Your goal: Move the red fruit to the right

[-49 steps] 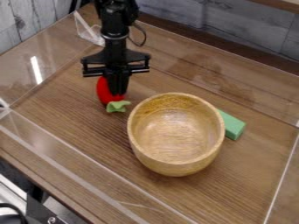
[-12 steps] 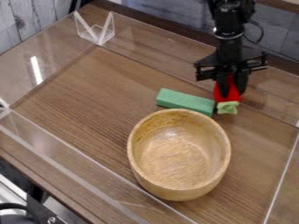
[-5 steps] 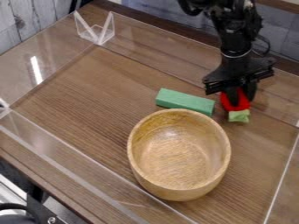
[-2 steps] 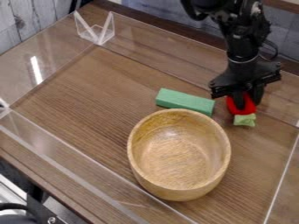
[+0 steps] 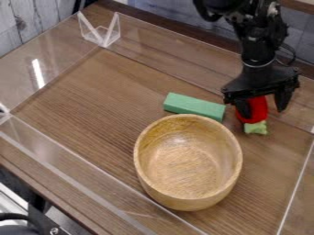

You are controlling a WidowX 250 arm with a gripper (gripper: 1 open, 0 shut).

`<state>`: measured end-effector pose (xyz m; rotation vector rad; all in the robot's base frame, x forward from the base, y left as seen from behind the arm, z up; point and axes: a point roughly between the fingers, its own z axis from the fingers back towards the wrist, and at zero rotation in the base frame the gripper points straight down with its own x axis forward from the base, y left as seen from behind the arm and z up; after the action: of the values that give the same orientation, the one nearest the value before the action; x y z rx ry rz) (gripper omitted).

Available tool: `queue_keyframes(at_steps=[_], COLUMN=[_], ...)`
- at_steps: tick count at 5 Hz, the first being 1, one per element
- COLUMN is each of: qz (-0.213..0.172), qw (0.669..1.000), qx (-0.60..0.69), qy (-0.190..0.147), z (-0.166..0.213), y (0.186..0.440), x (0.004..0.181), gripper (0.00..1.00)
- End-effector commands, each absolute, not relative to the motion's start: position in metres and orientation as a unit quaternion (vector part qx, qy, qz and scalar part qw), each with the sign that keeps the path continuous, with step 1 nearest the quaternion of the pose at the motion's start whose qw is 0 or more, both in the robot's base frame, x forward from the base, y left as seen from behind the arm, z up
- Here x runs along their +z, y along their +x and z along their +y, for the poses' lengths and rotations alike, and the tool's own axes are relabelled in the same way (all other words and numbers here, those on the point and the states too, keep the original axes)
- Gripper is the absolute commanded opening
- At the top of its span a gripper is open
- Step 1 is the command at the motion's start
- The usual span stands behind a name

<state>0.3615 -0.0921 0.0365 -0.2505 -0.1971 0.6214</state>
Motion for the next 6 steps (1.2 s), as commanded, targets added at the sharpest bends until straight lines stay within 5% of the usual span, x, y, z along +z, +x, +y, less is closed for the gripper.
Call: queue_keyframes(at_steps=[1, 3, 4, 5, 6], qz=[-0.128, -0.129, -0.129, -0.125, -0.122], qw=[0.937, 0.934, 0.931, 0.933, 0.935], qx=[0.294, 0.301, 0.31, 0.307, 0.303], qy=[-0.139, -0.144, -0.147, -0.143, -0.14], z=[-0.085, -0.087, -0.098, -0.09, -0.081], y=[0.371, 0.366, 0.362, 0.359, 0.356], x=[0.067, 0.077, 0.082, 0.079, 0.075], gripper=[1.0, 1.0, 0.0, 1.0, 1.0])
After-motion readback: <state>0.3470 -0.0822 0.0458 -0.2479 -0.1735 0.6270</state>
